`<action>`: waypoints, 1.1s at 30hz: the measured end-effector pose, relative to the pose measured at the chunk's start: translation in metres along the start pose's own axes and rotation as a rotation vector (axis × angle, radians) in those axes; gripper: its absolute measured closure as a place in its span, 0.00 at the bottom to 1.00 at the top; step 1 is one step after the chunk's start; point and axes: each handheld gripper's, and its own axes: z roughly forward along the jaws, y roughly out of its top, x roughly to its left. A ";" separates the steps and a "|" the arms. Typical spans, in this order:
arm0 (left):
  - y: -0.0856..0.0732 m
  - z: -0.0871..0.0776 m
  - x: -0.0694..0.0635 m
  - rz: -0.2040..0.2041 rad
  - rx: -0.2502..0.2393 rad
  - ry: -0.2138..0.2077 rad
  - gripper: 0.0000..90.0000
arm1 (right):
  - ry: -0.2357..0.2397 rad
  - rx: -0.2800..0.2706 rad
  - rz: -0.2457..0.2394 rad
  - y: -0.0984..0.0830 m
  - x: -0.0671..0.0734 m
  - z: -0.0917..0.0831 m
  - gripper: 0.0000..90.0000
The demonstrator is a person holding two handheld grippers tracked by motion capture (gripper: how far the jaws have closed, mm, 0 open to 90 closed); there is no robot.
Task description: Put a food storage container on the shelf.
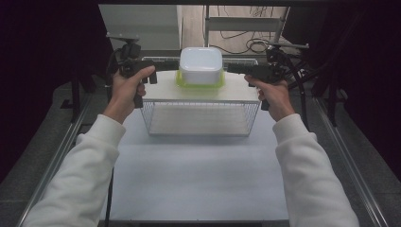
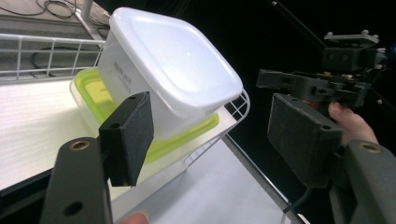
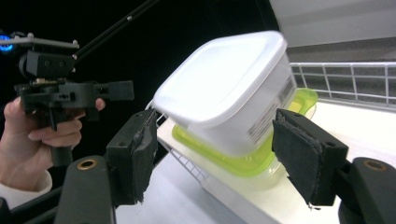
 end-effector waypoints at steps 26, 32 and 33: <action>-0.191 -0.062 0.014 -0.001 0.074 0.135 0.33 | -0.059 0.046 -0.118 -0.166 0.013 -0.069 0.26; -0.226 -0.057 0.028 0.015 0.129 0.176 0.32 | -0.073 0.087 -0.085 -0.200 -0.004 -0.072 0.25; -0.232 -0.057 0.029 0.015 0.133 0.187 0.32 | -0.085 0.103 -0.091 -0.207 -0.007 -0.071 0.25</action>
